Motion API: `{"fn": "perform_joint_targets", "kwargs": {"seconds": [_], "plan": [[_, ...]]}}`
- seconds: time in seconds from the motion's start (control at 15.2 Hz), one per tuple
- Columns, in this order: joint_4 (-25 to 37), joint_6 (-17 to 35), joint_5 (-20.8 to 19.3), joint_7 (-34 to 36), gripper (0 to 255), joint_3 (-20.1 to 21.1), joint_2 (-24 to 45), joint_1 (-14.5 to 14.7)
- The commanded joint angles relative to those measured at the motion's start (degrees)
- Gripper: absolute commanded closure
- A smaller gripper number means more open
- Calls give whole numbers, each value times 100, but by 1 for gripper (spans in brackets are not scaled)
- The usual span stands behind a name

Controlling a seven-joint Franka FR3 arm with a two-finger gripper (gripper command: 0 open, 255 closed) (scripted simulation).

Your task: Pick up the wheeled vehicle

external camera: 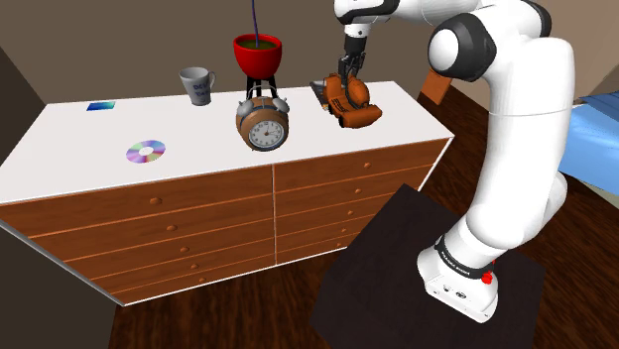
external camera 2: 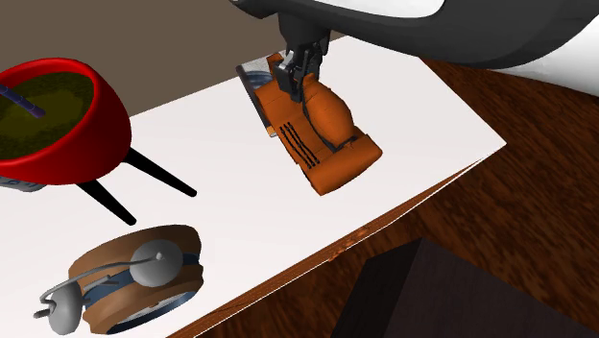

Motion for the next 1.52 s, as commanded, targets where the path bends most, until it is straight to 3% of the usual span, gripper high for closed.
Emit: {"fn": "perform_joint_targets", "kwargs": {"seconds": [0.0, 0.53, 1.45], "plan": [[-27, 22, -4, -2, 255, -2, -5, 1], [3, 9, -1, 6, 255, 1, 12, 3], [1148, -1093, -10, 42, 255, -16, 48, -97]]}}
